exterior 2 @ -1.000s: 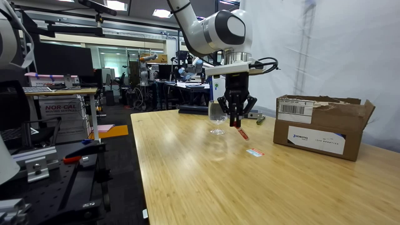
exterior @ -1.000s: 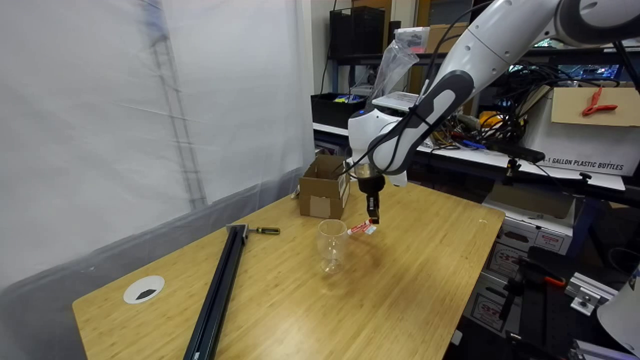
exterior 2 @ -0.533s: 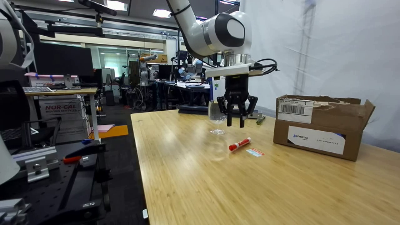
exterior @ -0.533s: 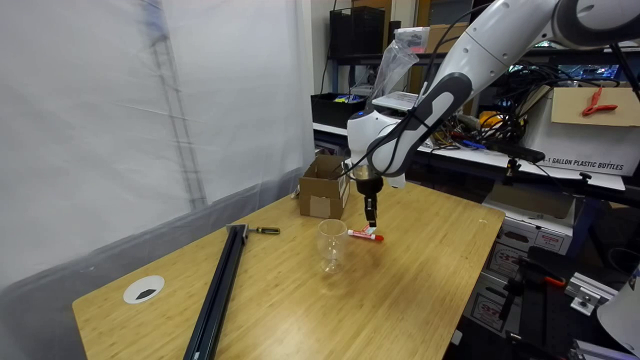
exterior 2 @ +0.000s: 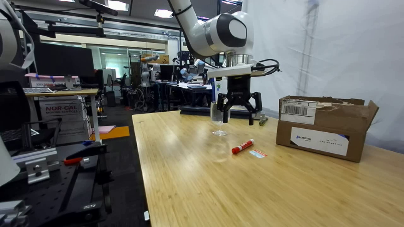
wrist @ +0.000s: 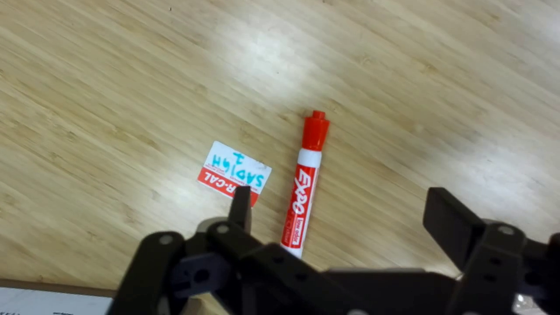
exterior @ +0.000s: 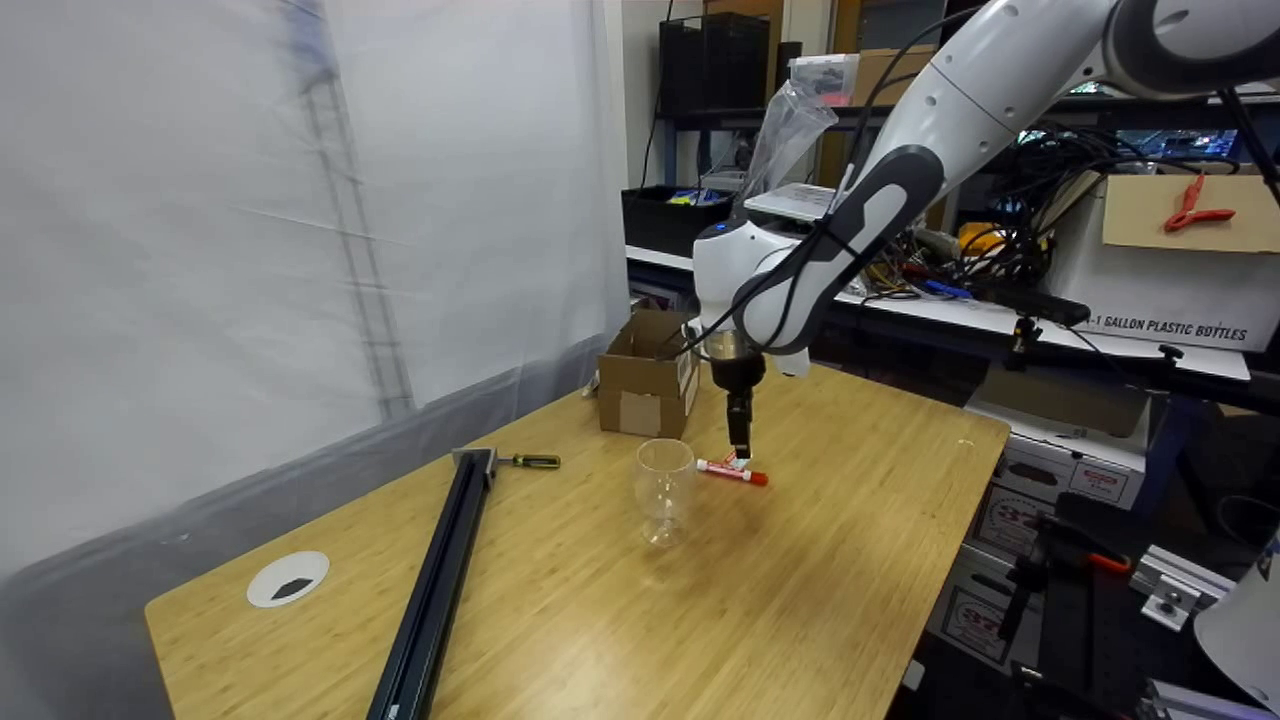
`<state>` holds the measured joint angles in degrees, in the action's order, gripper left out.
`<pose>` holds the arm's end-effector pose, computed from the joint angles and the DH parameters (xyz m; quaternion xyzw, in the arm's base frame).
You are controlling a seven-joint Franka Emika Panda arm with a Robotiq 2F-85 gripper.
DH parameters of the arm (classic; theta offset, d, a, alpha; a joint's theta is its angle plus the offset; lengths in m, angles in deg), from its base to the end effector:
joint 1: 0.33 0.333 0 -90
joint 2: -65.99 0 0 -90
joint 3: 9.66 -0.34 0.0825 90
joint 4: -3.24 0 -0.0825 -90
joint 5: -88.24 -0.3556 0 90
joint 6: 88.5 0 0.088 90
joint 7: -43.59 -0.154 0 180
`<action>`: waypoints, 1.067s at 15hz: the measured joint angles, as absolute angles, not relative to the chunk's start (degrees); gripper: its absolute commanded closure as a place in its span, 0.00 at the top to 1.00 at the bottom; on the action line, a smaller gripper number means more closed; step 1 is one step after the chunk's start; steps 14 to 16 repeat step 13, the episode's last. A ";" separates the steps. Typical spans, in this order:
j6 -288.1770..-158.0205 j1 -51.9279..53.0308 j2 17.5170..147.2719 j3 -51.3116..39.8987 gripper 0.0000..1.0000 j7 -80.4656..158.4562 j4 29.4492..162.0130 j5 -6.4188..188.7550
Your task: Remove the marker from the glass
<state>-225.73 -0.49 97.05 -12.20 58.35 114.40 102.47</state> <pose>0.6043 0.0147 0.1909 0.9678 0.2387 -0.0493 0.0637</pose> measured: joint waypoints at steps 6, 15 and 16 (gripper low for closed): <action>-225.70 0.21 96.65 -12.30 1.00 58.33 114.05 102.47; -225.68 0.29 96.50 -12.28 1.00 58.32 114.06 102.47; -225.68 0.29 96.50 -12.28 1.00 58.32 114.06 102.47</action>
